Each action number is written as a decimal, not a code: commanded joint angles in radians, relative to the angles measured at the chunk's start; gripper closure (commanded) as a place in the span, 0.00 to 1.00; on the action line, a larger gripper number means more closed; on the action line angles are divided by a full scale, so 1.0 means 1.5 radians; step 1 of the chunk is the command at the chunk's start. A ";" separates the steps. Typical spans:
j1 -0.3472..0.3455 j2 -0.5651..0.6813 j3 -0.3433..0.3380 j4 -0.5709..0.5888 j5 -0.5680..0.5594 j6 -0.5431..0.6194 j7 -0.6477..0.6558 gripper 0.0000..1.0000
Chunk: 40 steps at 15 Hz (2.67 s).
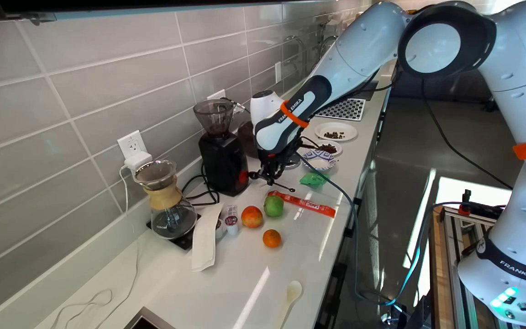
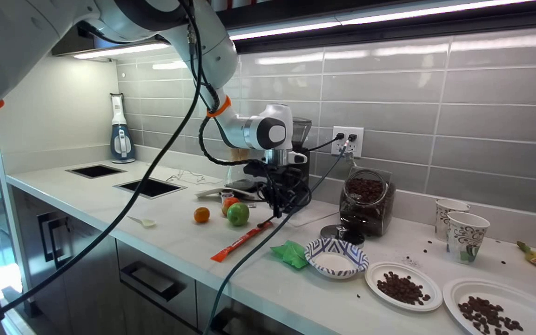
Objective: Use the black ladle to take some coffee beans from the glass container and place them in the black and white bowl.
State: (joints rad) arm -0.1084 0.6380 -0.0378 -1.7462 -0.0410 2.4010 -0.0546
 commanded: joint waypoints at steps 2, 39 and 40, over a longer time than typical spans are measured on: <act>-0.003 -0.086 0.008 -0.046 0.027 -0.151 -0.015 0.98; -0.050 -0.397 -0.102 -0.151 -0.049 -0.339 0.062 0.91; -0.050 -0.397 -0.102 -0.151 -0.049 -0.339 0.062 0.98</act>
State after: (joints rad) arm -0.1805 0.0421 -0.1922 -1.9750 -0.1141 1.8944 0.0387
